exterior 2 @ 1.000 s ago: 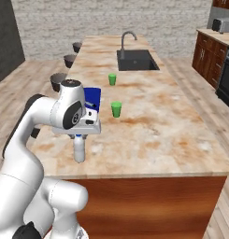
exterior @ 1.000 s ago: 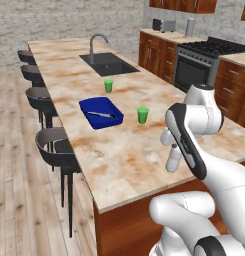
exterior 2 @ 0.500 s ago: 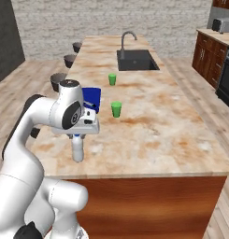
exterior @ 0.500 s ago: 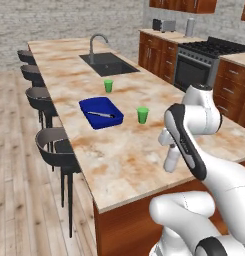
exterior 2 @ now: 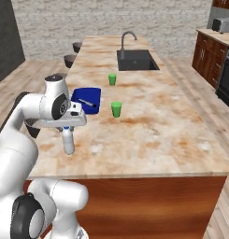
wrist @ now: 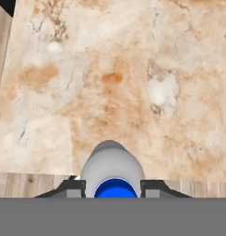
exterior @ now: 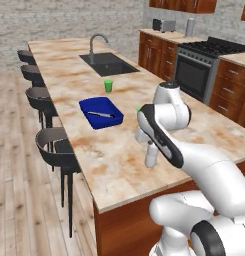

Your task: Place the drinks on the dining counter in a tight cluster.

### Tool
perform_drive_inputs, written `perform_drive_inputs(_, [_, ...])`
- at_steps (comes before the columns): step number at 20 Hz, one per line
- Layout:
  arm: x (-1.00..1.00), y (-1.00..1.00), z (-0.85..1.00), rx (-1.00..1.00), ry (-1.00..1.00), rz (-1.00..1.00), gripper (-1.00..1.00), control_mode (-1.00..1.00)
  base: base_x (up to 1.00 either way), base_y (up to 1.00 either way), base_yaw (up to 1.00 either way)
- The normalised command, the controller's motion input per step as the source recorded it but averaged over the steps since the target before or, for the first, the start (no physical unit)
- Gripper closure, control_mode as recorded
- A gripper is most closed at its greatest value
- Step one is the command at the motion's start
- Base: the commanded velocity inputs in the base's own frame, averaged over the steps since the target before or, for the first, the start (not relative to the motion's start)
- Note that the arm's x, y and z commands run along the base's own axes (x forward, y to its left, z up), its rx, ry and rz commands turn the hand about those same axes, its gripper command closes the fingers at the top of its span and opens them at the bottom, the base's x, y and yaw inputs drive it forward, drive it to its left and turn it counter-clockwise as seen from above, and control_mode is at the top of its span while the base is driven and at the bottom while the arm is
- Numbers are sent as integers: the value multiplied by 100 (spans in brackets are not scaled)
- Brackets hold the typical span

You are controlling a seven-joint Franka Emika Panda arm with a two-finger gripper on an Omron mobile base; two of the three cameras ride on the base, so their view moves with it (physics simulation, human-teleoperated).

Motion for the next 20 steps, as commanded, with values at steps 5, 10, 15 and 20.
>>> perform_drive_inputs(5, [28,22,-18,3,0,-1,100,-100,0,0,0])
perform_drive_inputs(10, [49,44,-34,3,0,0,100,-100,0,0,0])
perform_drive_inputs(15, [47,36,-7,-1,0,-3,100,-100,0,0,0])
perform_drive_inputs(20, [24,6,-14,-3,0,-5,100,-100,0,0,0])
